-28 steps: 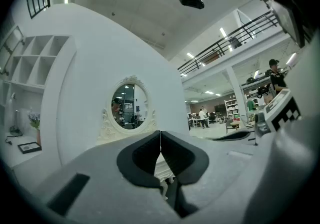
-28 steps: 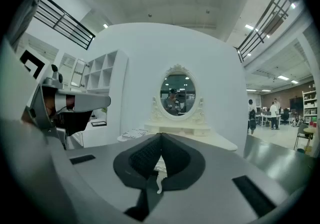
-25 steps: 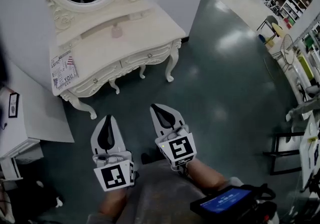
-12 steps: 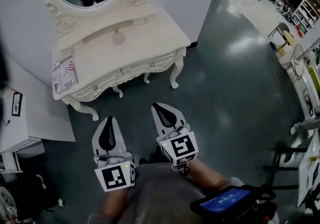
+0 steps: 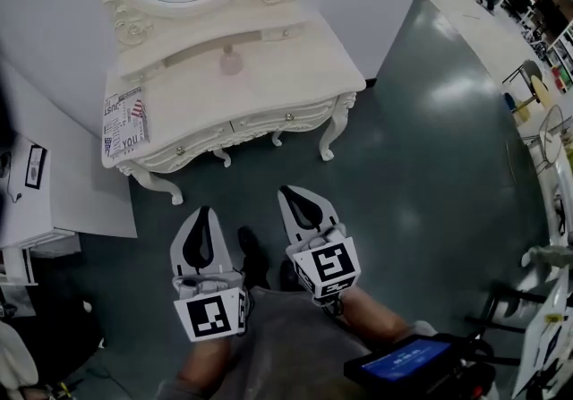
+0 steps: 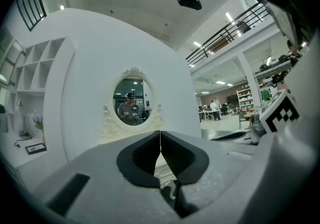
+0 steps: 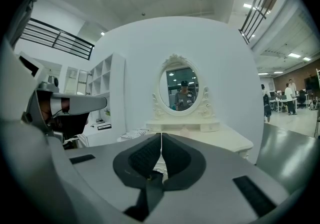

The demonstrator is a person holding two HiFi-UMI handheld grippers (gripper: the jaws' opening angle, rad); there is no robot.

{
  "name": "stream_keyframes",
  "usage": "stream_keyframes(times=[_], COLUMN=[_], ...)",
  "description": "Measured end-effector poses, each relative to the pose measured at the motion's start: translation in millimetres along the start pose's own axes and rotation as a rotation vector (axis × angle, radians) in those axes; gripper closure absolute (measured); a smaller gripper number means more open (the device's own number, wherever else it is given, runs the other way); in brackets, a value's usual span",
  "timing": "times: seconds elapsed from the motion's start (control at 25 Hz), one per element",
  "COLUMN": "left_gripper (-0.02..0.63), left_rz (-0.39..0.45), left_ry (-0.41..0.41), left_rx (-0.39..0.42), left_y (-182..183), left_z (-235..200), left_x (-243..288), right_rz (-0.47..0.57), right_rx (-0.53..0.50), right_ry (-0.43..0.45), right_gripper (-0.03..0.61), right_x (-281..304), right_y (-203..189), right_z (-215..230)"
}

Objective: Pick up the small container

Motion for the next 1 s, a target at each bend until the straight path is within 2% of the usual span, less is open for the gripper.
stream_keyframes(times=[0.2, 0.68, 0.8, 1.0], left_gripper=[0.597, 0.597, 0.597, 0.597], left_rz=[-0.002, -0.052, -0.047, 0.009], left_ry=[0.006, -0.06, -0.073, -0.082], left_rx=[-0.009, -0.044, -0.053, -0.045], left_y=[-13.4, -61.0, -62.2, -51.7], left_z=[-15.4, -72.2, -88.3, -112.2], left_x=[32.7, 136.4, 158.2, 185.1], right_rz=[-0.022, -0.09, -0.083, -0.036], right_rx=[-0.005, 0.004, -0.012, -0.046], right_ry=[-0.006, -0.063, -0.072, -0.081], right_gripper=[0.564, 0.565, 0.565, 0.565], right_x=[35.9, 151.6, 177.5, 207.9], right_y=[-0.2, -3.8, 6.6, 32.8], right_z=[10.5, 28.8, 27.9, 23.3])
Point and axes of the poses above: the fingertips, and each gripper's own axes: x forward along the fingers, z to its right, y out of its top, the point moved 7 cm from there along -x, backward along the fingers, and after that the axes turned 14 degrees about x, right-handed, at the moved point
